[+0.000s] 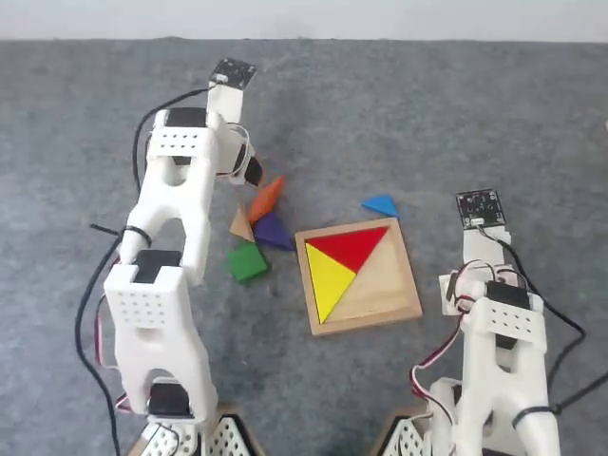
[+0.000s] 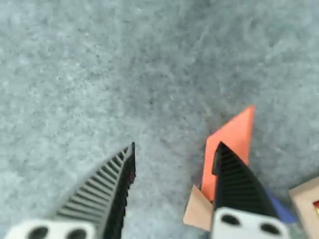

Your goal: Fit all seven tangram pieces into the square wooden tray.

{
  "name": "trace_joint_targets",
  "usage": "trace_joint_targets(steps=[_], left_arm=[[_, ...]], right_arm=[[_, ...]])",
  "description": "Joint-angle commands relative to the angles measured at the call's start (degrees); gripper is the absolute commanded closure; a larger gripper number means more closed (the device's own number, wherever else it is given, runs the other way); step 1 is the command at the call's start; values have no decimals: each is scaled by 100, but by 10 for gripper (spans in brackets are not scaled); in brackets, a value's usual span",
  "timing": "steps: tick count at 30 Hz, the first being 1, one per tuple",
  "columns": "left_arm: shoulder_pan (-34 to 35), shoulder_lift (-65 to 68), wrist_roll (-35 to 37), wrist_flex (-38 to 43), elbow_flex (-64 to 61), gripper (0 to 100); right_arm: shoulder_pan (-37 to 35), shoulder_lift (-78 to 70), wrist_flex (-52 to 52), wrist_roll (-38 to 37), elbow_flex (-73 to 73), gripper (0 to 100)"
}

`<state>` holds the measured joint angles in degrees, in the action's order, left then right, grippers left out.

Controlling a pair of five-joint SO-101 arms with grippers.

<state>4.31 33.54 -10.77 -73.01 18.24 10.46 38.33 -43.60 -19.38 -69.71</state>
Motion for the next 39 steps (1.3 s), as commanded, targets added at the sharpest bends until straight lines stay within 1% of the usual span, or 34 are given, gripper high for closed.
trace_joint_targets(steps=[1, 6, 10, 13, 16, 23, 26, 30, 34, 39], left_arm=[[-35, -105, 0, -105, 242, 754], [-527, -53, 9, -545, 207, 754], [-1099, -114, 211, -624, 22, 754], [-1310, -44, 246, -527, -66, 754], [-1257, 79, 246, -229, -233, 754], [-765, 580, 185, 53, -198, 754], [-695, 580, 44, 62, -198, 754], [-633, 580, 44, 70, -145, 754], [-387, 633, -70, -53, 259, 754], [-53, 659, -457, -571, 954, 754]], right_arm=[[57, 110, 119, 35, 35, 814], [57, 110, 215, 26, 9, 814], [57, 110, 418, 0, -114, 814], [57, 110, 409, 0, -114, 814], [57, 110, 409, 0, -114, 814], [57, 110, 409, -9, -114, 814], [57, 110, 400, -9, -114, 814], [57, 110, 400, -9, -114, 814], [57, 110, 391, -9, -114, 814], [57, 110, 391, -9, -114, 813]])
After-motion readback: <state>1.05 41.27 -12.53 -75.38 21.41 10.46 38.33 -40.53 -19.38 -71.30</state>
